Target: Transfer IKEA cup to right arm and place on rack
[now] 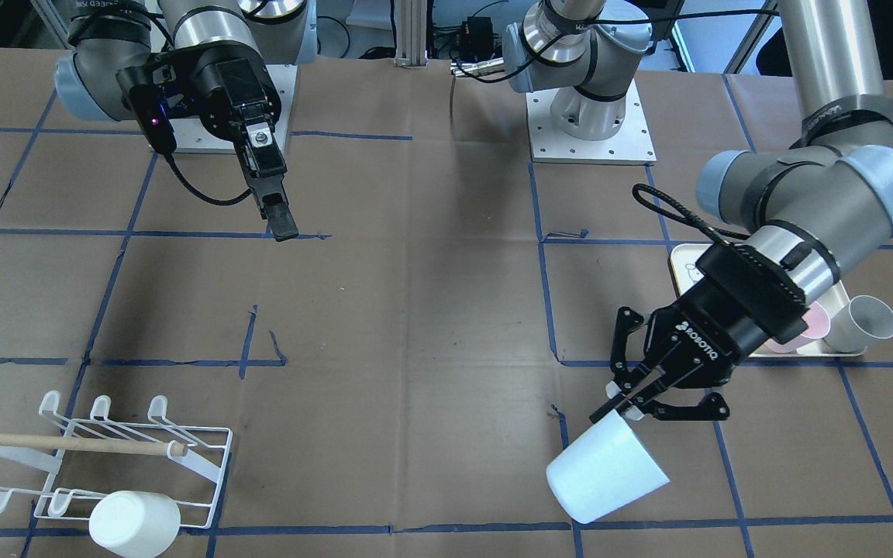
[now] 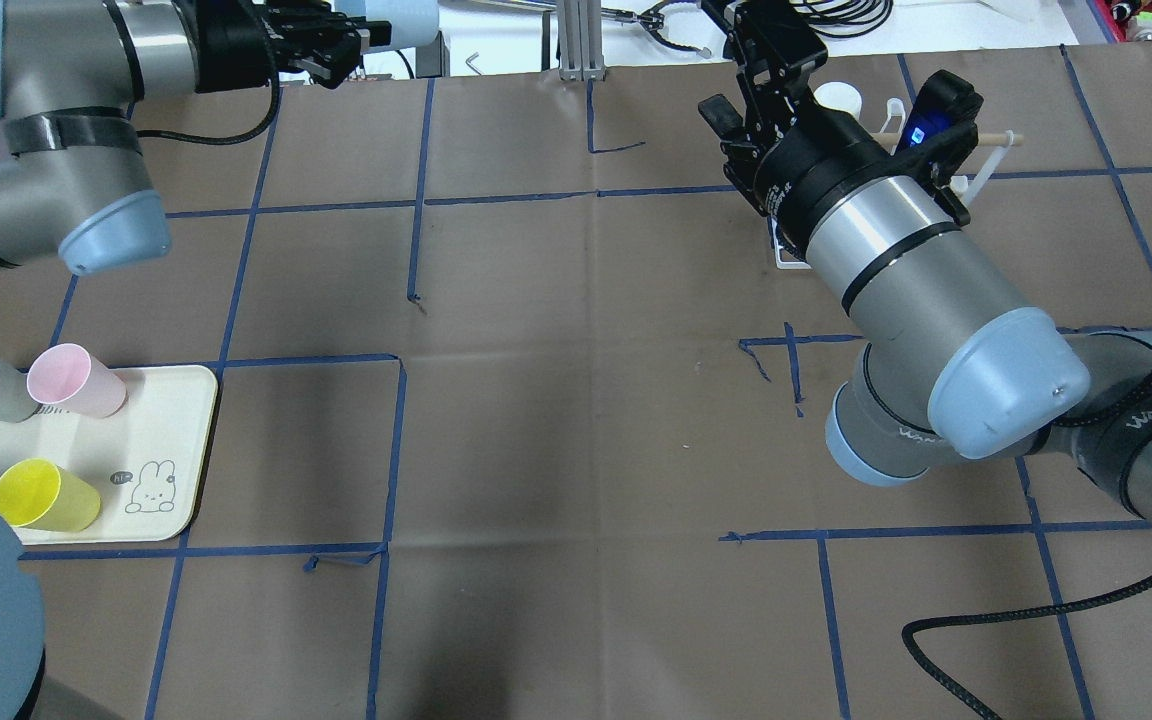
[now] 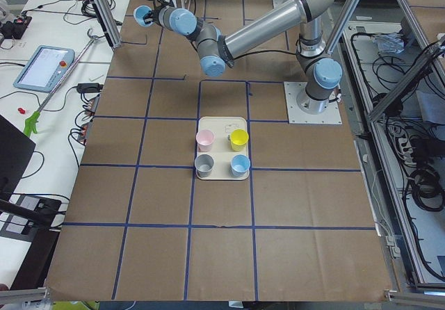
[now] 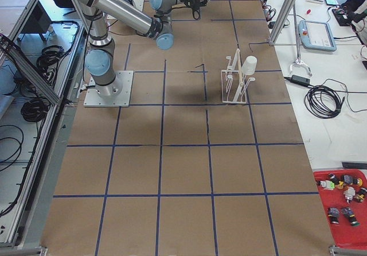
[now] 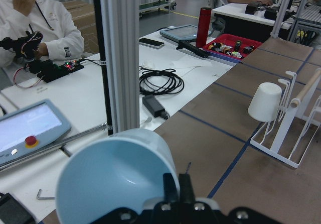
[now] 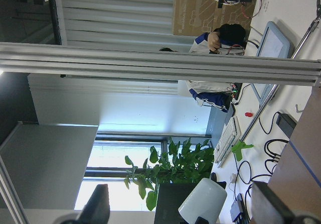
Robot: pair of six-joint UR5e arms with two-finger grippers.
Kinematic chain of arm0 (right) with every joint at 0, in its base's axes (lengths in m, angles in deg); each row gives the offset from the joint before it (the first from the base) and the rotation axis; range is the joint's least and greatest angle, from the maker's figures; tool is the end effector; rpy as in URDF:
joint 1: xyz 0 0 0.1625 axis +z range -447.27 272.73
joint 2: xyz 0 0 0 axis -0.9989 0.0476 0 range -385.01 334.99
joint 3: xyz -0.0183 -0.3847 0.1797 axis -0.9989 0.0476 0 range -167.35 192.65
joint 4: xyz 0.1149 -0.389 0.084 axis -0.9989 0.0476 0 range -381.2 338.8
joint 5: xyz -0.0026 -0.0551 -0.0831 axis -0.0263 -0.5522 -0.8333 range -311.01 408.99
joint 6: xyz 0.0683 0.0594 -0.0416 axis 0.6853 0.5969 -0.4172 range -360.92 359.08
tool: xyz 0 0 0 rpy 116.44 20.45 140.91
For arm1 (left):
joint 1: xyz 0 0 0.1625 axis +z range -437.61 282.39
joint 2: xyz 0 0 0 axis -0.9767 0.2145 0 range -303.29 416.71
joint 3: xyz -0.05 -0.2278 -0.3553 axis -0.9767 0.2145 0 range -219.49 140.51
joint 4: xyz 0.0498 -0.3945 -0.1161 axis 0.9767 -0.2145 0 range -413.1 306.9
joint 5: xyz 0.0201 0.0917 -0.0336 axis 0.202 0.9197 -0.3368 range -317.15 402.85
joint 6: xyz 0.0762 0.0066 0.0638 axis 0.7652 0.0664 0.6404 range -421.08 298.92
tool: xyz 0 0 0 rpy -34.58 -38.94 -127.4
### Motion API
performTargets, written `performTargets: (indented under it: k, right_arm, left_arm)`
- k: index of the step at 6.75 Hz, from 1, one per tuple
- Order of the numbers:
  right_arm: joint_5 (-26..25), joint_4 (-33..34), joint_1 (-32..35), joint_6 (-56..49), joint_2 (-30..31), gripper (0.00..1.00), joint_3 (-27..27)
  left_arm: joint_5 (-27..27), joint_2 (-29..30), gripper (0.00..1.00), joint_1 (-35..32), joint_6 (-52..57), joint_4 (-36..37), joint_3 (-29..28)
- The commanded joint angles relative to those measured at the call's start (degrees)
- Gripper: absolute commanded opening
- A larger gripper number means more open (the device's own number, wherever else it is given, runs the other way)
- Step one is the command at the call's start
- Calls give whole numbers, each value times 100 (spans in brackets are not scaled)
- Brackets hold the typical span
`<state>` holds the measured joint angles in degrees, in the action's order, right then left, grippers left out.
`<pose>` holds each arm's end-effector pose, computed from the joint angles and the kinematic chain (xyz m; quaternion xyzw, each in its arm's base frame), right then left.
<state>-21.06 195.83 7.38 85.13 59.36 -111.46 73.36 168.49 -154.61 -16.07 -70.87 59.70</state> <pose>0.2026 -0.4265 0.4300 0.3741 0.6183 -0.3886 0.5717 -0.0779 -0.6361 0.3831 -0.3921 -0.7329 0.4927 0.2577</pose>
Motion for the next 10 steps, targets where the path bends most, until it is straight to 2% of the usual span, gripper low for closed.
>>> performTargets:
  k: [1,2,3,5,7,8,9,10]
  right_arm:
    - [0,-3,0,0,0,100,-8]
    - [0,6,0,0,0,100,-8]
    - [0,6,0,0,0,100,-8]
    - [-26,-55,0,-9,-113,100,-17]
    - [-26,-186,0,88,-325,100,-8]
    - [-26,-709,17,149,-264,100,-8]
    - [-18,-845,44,254,-299,100,-25]
    - [17,-1316,61,255,-308,100,-17]
  left_arm:
    - [-361,360,0,-139,-935,2431,773]
    - [-388,579,0,-157,-1655,3714,994]
    - [-440,703,0,-331,-2228,4589,1066]
    - [-274,652,0,-867,-2312,4667,1101]
    - [-265,652,1,-966,-2330,4668,1102]
    - [-265,669,1,-966,-2356,4668,1111]
    - [-265,678,1,-966,-2365,4676,1102]
    - [-265,687,1,-966,-2365,4677,1102]
